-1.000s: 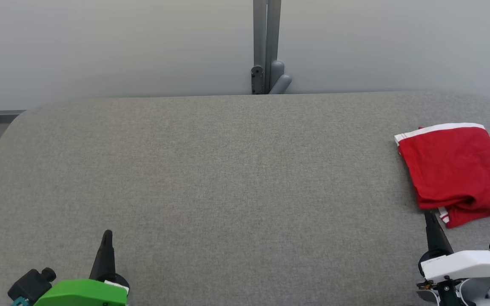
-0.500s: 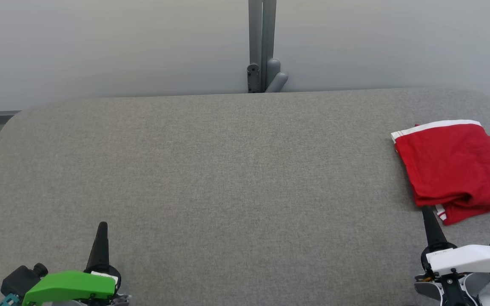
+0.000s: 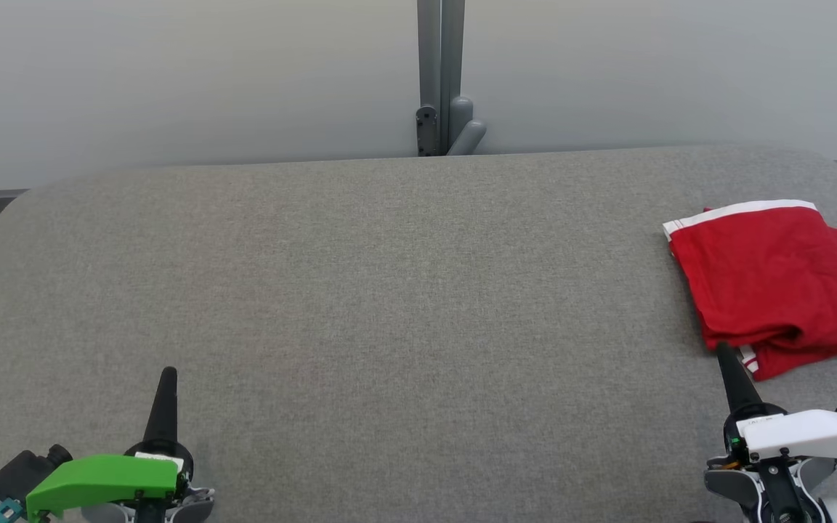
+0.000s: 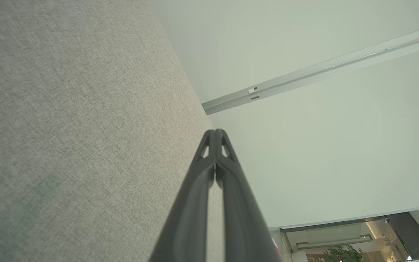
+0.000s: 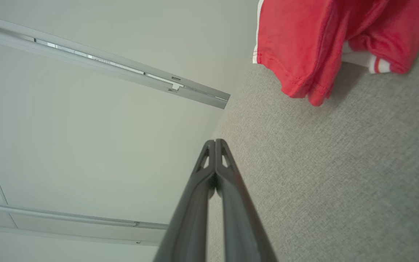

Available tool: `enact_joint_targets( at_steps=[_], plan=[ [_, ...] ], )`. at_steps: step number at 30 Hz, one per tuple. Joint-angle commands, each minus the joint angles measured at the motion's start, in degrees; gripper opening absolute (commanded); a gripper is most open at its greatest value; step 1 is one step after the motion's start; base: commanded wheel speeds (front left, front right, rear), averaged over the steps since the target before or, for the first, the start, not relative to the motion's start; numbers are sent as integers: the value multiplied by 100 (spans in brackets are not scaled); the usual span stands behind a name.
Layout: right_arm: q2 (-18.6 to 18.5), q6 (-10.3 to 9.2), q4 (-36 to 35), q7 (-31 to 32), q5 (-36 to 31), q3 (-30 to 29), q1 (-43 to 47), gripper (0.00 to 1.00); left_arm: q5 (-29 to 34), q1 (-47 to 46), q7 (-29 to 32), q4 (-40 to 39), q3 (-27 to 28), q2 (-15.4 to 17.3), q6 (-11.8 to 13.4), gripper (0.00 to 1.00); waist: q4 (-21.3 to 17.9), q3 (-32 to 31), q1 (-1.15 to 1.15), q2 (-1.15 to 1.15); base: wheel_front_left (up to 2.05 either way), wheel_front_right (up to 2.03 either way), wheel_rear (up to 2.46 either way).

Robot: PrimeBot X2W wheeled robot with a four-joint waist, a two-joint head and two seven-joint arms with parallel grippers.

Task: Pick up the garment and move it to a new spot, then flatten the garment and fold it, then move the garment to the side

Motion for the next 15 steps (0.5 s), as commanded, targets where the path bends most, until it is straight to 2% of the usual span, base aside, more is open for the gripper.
enact_joint_targets(
  at_steps=[1,15],
  plan=[
    [-34,2,-44,45,172,4,-116,0,-157,-140,39,-53,56,54,-41,0,-7,5,0,45,0,0,0],
    [-41,1,-33,206,876,16,-176,0,-800,-236,219,-79,150,49,-48,0,-64,38,0,52,0,0,0]
  ],
)
